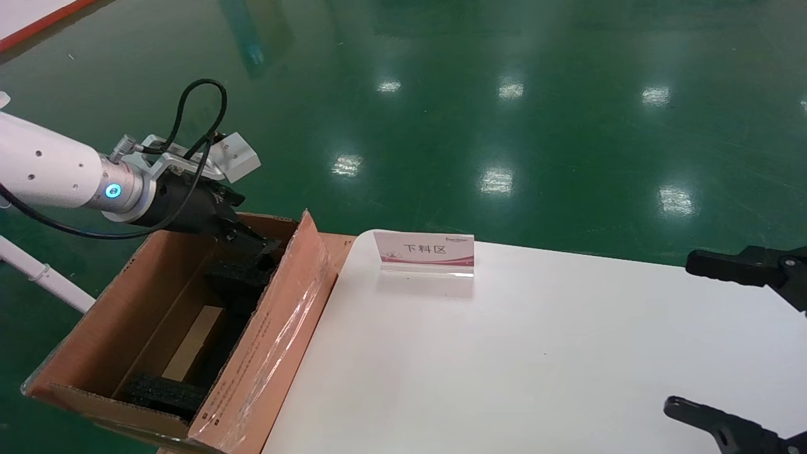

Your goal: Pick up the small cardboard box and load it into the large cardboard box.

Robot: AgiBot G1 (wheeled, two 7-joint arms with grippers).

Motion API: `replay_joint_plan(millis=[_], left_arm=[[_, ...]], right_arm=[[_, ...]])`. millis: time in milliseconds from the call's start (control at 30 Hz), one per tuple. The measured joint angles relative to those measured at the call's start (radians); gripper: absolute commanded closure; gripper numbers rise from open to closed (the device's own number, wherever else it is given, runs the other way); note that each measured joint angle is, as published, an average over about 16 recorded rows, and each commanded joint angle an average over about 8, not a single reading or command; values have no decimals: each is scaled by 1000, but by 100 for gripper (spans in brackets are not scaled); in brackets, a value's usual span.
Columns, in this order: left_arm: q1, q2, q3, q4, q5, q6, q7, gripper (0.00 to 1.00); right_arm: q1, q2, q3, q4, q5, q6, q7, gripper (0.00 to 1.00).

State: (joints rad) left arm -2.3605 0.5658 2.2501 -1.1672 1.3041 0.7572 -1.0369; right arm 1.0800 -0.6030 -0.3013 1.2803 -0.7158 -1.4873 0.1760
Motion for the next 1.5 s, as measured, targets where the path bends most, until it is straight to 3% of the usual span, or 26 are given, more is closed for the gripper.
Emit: replay_joint_plan(millis=[300,533,1500], left_arm=[[9,-28,-38,-43,-26,7,72,0],[83,-16,-149,-44,-51,62,122,0],[696,16,-1077,-81,-317,407,493,0]], right_arm=[[0,0,0,0,0,0,0,0],[0,0,0,-1,0,0,0,0],[1,1,-2,-1,1,0,-1,0]])
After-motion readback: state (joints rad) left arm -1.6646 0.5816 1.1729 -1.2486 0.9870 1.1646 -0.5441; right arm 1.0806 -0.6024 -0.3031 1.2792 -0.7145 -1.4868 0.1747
